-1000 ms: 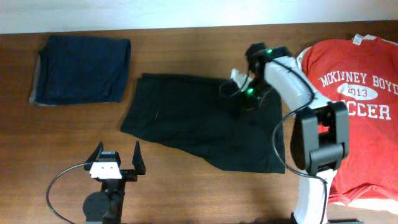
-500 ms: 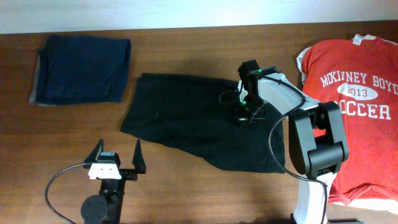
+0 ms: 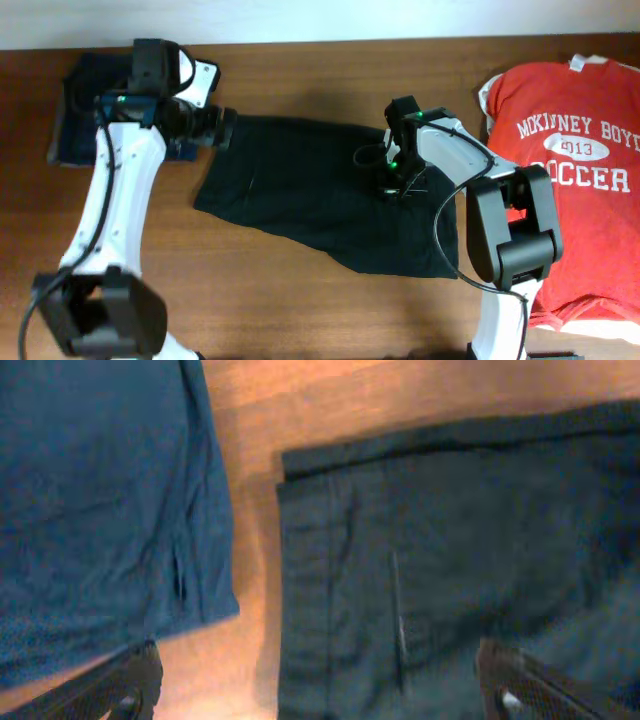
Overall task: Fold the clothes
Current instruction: 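Reach the left gripper to the trousers' top left corner and grasp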
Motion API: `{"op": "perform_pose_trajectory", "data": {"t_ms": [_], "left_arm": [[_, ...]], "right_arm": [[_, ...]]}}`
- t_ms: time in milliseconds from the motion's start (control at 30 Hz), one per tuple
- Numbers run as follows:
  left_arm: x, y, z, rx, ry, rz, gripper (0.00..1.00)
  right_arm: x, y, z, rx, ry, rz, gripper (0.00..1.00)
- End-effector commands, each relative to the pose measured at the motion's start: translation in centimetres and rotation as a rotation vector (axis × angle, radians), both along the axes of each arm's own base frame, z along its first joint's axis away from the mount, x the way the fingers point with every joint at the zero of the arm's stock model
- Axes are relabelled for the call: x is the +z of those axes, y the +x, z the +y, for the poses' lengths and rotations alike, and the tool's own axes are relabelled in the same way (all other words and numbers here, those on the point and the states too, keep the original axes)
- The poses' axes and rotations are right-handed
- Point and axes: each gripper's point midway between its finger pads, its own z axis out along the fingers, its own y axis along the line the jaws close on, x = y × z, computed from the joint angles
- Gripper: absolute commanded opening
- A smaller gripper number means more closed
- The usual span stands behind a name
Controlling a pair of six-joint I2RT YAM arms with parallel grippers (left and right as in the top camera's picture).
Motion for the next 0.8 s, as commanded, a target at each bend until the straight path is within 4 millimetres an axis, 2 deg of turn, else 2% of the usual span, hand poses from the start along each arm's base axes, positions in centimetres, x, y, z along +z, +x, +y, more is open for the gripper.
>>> {"op": "perform_pose_trajectory", "data": {"t_ms": [0,33,67,100,133,167,267,300,333,367,400,467,533,600,700,767], "left_arm": [[-2.4,2.9,0.1,-0.008,0.019,0.0,0.99],[-3.8,3.7,0.1,-0.008,0.019,0.007,0.89],[-4.9,4.3,0.1,-0.008,0.019,0.014,0.53],[-6.2,4.7,0.0,-0.008,0.019,0.027,0.38],[-7.5,5.1,0.0,-0.008,0.02,0.041,0.36],[-10.2,5.6,0.0,-0.009,0.021,0.076,0.25],[-14.8,6.1,0.0,-0.009,0.023,0.136,0.25],[-16.0,6.3,0.0,-0.009,0.023,0.145,0.29],[-16.2,6.3,0.0,-0.009,0.023,0.146,0.31],[-16.2,6.4,0.0,-0.009,0.023,0.144,0.4],[-16.2,6.4,0.0,-0.009,0.023,0.145,0.54],[-16.4,6.1,0.0,-0.009,0.023,0.154,0.55],[-17.0,5.9,0.0,-0.008,0.024,0.168,0.62],[-17.8,6.0,-0.1,-0.009,0.014,0.176,0.62],[-14.9,8.9,-0.7,0.033,-0.038,0.077,0.62],[-12.7,9.3,-3.5,-0.052,-0.229,0.063,0.62]], "right_arm": [[-0.8,-0.4,0.0,0.002,-0.014,0.018,0.04],[-0.8,-0.4,0.0,0.002,-0.015,0.018,0.04],[-0.8,-0.4,0.0,0.002,-0.014,0.018,0.04],[-0.8,-0.4,0.0,0.002,-0.015,0.018,0.04],[-0.8,-0.4,0.0,0.002,-0.014,0.018,0.04],[-0.8,-0.4,0.0,0.002,-0.015,0.018,0.04],[-0.9,-0.4,-0.3,0.003,-0.033,0.013,0.04],[-1.0,-0.3,-0.7,0.005,-0.054,0.009,0.04],[-1.0,-0.3,-0.7,0.005,-0.054,0.008,0.04],[-1.0,-0.3,-0.7,0.005,-0.054,0.008,0.04],[-1.0,-0.3,-0.7,0.004,-0.054,0.009,0.04],[-1.0,-0.3,-0.7,0.004,-0.054,0.008,0.04],[-1.0,-0.3,-0.7,0.004,-0.054,0.008,0.04],[-1.0,-0.3,-0.7,0.004,-0.054,0.009,0.04],[-1.0,-0.2,-0.7,0.004,-0.053,0.005,0.04],[-1.0,-0.2,-0.7,0.004,-0.053,0.005,0.04]]}}
